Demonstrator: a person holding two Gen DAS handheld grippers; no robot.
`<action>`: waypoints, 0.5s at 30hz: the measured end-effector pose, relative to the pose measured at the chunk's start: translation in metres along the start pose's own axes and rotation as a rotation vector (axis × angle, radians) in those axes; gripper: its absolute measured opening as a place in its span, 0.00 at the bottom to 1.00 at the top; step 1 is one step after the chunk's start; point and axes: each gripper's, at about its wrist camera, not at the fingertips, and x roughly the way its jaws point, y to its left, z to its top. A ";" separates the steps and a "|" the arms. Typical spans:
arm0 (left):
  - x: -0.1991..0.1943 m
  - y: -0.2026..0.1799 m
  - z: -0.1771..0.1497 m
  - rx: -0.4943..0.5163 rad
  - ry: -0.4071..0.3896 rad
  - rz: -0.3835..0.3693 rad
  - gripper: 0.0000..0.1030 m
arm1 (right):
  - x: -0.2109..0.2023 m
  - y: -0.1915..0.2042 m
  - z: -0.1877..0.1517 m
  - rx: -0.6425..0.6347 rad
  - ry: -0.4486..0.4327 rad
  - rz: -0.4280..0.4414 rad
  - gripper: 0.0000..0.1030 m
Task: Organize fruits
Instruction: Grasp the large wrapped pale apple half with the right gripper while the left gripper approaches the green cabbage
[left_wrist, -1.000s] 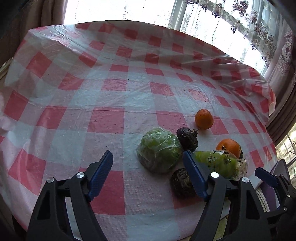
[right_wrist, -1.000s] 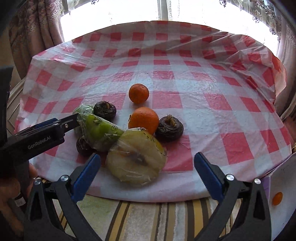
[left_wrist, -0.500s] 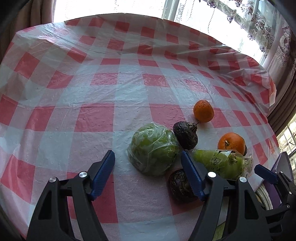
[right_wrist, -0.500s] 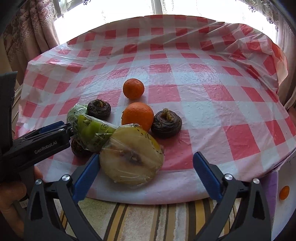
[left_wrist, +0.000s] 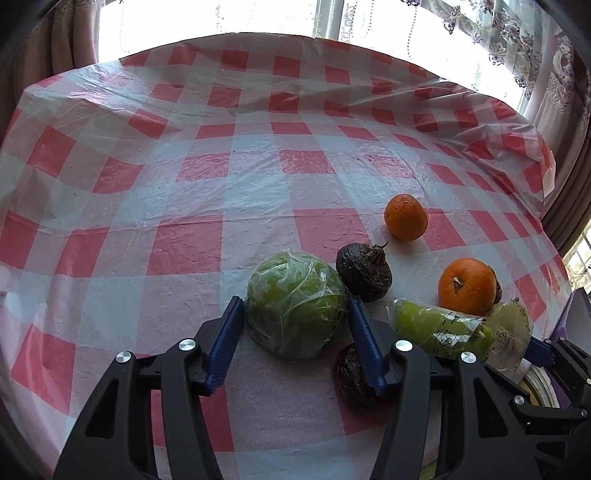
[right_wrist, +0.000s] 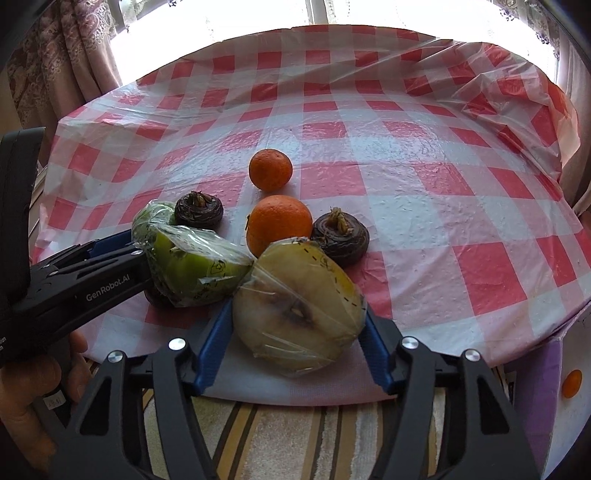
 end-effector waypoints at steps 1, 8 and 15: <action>-0.001 0.001 0.000 -0.009 -0.004 0.003 0.54 | 0.000 0.000 0.000 0.002 -0.001 0.002 0.62; -0.010 0.011 -0.001 -0.053 -0.042 0.016 0.54 | -0.002 -0.001 -0.001 0.005 -0.001 -0.031 0.69; -0.012 0.011 -0.002 -0.056 -0.050 0.018 0.54 | -0.005 0.004 -0.002 -0.020 -0.015 -0.097 0.74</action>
